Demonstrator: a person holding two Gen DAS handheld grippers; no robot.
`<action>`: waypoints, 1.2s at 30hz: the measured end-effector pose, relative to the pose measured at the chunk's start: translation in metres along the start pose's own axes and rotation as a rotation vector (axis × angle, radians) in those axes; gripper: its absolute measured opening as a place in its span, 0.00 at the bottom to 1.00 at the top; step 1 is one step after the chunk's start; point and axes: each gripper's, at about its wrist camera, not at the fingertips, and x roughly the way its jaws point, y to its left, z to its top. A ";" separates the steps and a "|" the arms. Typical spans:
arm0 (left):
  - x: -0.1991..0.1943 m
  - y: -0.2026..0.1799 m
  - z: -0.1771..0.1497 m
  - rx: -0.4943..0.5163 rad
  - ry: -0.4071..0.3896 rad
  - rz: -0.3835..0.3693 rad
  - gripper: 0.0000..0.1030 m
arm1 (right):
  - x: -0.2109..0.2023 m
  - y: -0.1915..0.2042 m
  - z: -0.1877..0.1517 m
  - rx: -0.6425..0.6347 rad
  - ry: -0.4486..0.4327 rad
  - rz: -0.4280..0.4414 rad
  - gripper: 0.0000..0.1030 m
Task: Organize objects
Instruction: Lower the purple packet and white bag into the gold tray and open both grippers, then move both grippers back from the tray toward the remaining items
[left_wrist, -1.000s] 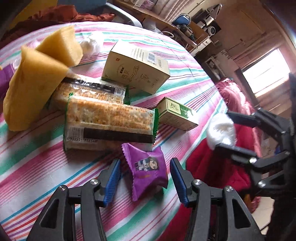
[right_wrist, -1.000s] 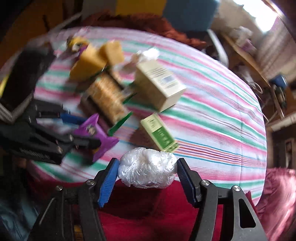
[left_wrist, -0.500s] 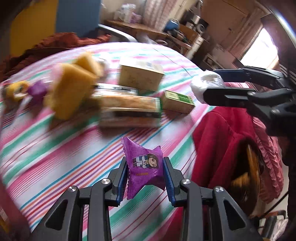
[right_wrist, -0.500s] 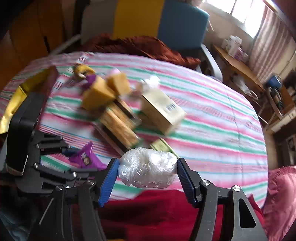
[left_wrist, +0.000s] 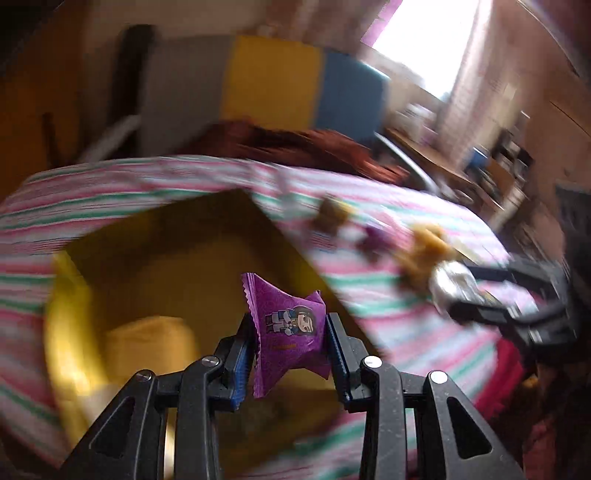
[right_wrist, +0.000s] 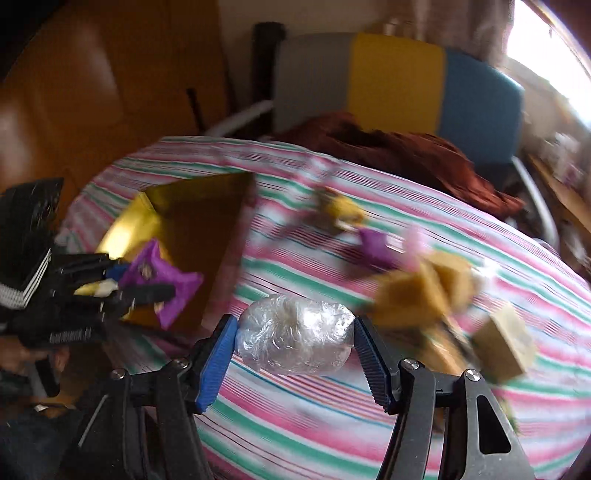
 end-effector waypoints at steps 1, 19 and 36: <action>-0.003 0.018 0.003 -0.021 -0.009 0.039 0.36 | 0.007 0.012 0.006 -0.005 -0.003 0.030 0.63; -0.018 0.129 -0.011 -0.257 -0.085 0.235 0.48 | 0.097 0.155 0.011 -0.031 0.133 0.333 0.75; -0.040 0.058 -0.054 -0.157 -0.113 0.335 0.49 | 0.057 0.153 0.000 -0.067 -0.096 0.067 0.91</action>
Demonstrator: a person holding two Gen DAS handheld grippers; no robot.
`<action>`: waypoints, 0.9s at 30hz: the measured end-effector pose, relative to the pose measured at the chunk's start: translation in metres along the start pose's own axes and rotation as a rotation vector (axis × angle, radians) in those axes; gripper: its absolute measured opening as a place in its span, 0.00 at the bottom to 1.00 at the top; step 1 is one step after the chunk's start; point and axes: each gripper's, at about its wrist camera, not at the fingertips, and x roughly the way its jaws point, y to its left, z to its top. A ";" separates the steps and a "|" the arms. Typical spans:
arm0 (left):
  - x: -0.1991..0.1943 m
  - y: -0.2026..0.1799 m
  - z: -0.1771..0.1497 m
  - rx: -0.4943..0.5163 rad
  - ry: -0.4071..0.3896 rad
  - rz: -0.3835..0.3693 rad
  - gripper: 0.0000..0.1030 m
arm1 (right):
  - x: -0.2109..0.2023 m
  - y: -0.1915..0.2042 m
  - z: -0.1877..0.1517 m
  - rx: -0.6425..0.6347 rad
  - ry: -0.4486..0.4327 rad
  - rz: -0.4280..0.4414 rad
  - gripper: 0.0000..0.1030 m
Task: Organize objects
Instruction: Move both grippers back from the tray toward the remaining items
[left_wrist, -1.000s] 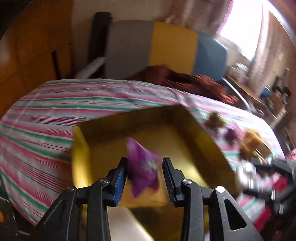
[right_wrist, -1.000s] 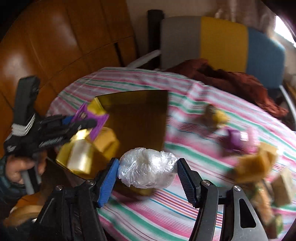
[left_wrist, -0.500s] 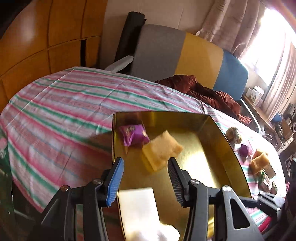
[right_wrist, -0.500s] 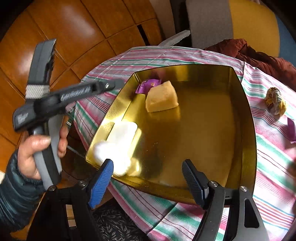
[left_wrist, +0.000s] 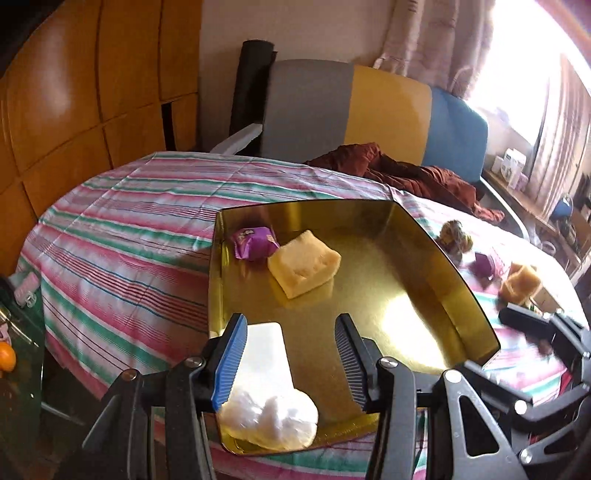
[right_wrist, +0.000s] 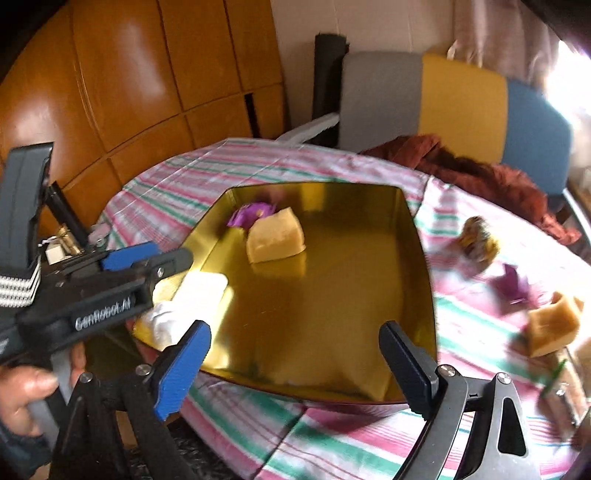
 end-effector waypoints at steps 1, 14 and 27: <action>-0.001 -0.003 -0.001 0.009 -0.002 0.000 0.49 | -0.003 -0.001 0.000 0.002 -0.010 -0.011 0.92; -0.013 -0.044 -0.011 0.161 -0.018 -0.006 0.49 | -0.025 -0.041 -0.011 0.079 -0.049 -0.094 0.96; -0.025 -0.087 -0.013 0.334 -0.063 -0.019 0.49 | -0.049 -0.111 -0.029 0.189 -0.041 -0.220 0.97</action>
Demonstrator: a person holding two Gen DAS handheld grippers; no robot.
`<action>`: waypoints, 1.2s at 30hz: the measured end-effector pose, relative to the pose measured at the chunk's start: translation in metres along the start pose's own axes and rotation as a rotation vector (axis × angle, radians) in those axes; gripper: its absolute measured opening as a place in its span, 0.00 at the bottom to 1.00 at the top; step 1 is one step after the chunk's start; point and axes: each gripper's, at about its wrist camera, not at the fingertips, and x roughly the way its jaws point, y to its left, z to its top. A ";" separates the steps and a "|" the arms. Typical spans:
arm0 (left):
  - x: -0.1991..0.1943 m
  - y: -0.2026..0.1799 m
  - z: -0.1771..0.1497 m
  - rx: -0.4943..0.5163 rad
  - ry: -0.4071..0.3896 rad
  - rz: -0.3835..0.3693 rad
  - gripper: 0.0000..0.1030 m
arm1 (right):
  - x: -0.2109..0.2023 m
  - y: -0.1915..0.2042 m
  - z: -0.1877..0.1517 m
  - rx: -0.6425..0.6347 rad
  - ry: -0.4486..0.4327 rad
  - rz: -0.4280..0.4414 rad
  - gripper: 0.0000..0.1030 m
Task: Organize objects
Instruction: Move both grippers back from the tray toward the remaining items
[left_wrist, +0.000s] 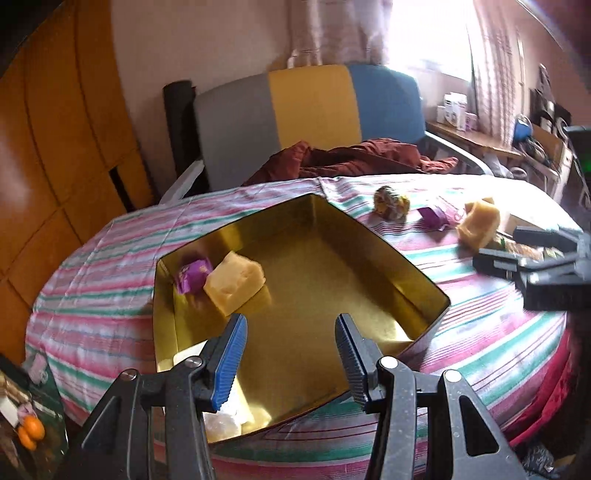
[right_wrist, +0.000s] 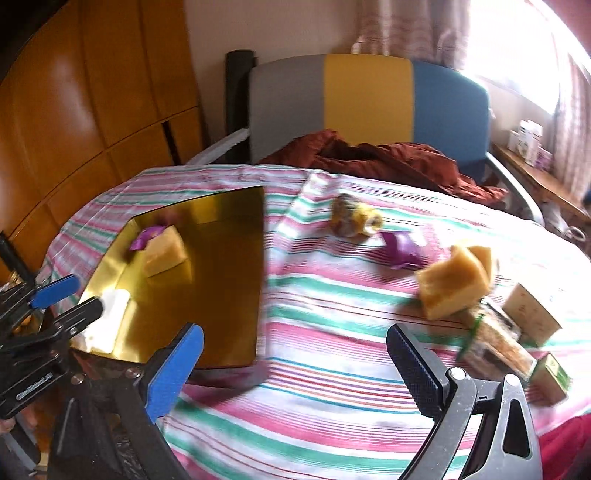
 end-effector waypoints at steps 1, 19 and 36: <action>0.000 -0.004 0.001 0.017 -0.004 0.001 0.49 | -0.001 -0.005 0.001 0.010 0.000 -0.010 0.97; 0.006 -0.060 0.010 0.204 0.002 -0.059 0.49 | -0.034 -0.165 -0.005 0.275 0.058 -0.190 0.97; 0.033 -0.147 0.029 0.280 0.122 -0.383 0.50 | -0.061 -0.289 -0.030 0.735 -0.119 -0.144 1.00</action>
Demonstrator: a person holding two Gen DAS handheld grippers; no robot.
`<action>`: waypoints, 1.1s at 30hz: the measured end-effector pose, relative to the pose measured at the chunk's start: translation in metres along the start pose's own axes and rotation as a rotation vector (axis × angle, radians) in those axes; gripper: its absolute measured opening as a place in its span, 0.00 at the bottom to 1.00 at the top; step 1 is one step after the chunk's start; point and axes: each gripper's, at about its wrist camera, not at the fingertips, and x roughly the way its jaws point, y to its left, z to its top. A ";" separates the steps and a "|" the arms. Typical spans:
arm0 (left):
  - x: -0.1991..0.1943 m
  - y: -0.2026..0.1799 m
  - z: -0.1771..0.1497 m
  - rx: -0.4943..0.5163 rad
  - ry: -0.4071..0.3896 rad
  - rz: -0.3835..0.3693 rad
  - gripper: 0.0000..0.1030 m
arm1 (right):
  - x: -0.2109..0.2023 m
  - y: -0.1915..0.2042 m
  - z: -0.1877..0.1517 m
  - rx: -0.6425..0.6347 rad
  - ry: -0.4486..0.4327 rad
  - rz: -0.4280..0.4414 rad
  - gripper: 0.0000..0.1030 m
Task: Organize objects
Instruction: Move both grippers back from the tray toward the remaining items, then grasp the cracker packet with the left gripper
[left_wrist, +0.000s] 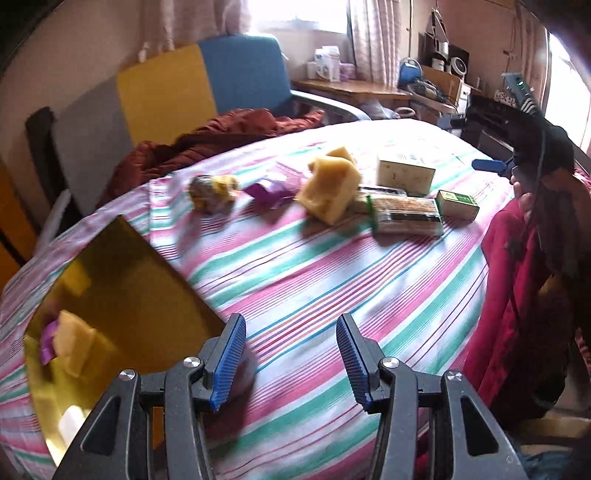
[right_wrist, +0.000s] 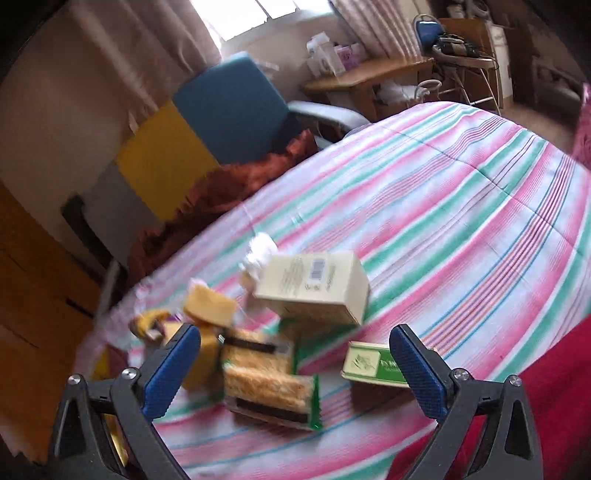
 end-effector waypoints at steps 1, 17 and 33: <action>0.006 -0.004 0.005 0.001 0.009 -0.017 0.50 | -0.002 0.001 0.000 -0.002 -0.017 0.006 1.00; 0.095 -0.062 0.090 -0.181 0.129 -0.305 0.56 | -0.010 -0.012 0.001 0.069 -0.078 0.120 1.00; 0.156 -0.126 0.129 0.186 0.204 -0.351 0.58 | -0.013 -0.032 0.004 0.184 -0.095 0.220 1.00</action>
